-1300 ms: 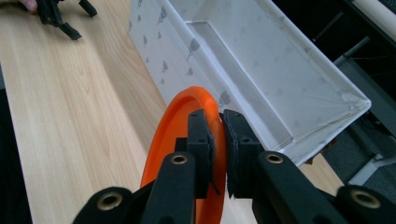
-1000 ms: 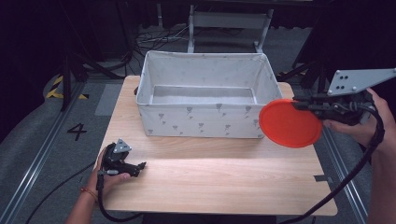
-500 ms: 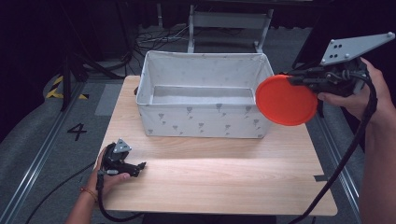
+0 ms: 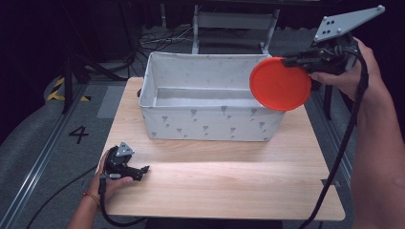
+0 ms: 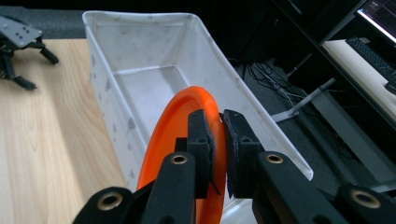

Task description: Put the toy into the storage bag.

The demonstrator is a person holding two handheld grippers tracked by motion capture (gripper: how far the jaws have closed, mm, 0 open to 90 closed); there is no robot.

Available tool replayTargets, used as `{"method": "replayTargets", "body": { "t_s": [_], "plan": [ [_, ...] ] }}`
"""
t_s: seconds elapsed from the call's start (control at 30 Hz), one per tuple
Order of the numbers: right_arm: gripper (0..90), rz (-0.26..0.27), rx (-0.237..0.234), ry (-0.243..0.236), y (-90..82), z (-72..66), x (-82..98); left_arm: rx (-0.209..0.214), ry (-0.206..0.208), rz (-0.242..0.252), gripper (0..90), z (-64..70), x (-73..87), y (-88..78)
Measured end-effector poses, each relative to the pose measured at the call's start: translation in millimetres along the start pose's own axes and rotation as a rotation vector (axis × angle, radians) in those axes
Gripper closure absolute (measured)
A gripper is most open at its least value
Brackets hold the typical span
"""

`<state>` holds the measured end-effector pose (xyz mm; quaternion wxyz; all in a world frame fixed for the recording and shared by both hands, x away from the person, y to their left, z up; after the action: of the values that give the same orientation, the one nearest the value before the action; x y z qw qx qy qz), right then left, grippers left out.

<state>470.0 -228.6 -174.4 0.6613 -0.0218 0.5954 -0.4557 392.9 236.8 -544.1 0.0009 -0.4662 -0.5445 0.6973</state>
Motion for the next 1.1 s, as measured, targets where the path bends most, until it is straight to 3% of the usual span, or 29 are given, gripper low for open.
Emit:
{"method": "replayTargets", "body": {
  "t_s": [0.2, 0.37, 0.53, 0.73, 0.9, 1.1],
  "plan": [
    [82.4, -0.043, -0.011, -0.006, 31.7, 8.0, -3.3, 0.0, 0.0, 0.0, 0.4, 0.0, 0.0, 0.0],
    [82.4, -0.035, -0.021, 0.021, 51.5, 15.7, -3.0, 0.0, -0.001, 0.0, 0.4, 0.1, 0.0, 0.0],
    [82.4, -0.06, -0.02, 0.009, 69.7, 21.3, -0.1, 0.0, 0.0, 0.0, 0.4, 0.0, 0.0, 0.0],
    [82.4, -0.053, -0.045, -0.003, 87.2, 23.0, 4.0, 0.0, 0.0, 0.0, 0.4, 0.0, 0.0, 0.0],
    [82.4, -0.092, -0.049, -0.005, 105.0, 23.8, 14.0, 0.0, 0.0, 0.0, 0.4, 0.0, 0.0, 0.0],
    [82.3, -0.105, -0.086, -0.006, 118.1, 21.0, 23.7, 0.002, 0.003, -0.001, 0.4, -0.1, -0.1, 0.0]
  ]
}}
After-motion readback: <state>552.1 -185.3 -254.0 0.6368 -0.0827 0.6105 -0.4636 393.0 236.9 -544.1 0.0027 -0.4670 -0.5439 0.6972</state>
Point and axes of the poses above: each handheld gripper's, and its own axes: y roughly forward along the jaws, x roughly out of its underside, z roughly to its right, the point moved 6 cm from there along y, roughly forward along the jaws, and after that the axes turned 4 degrees about y, right-handed, at the moved point
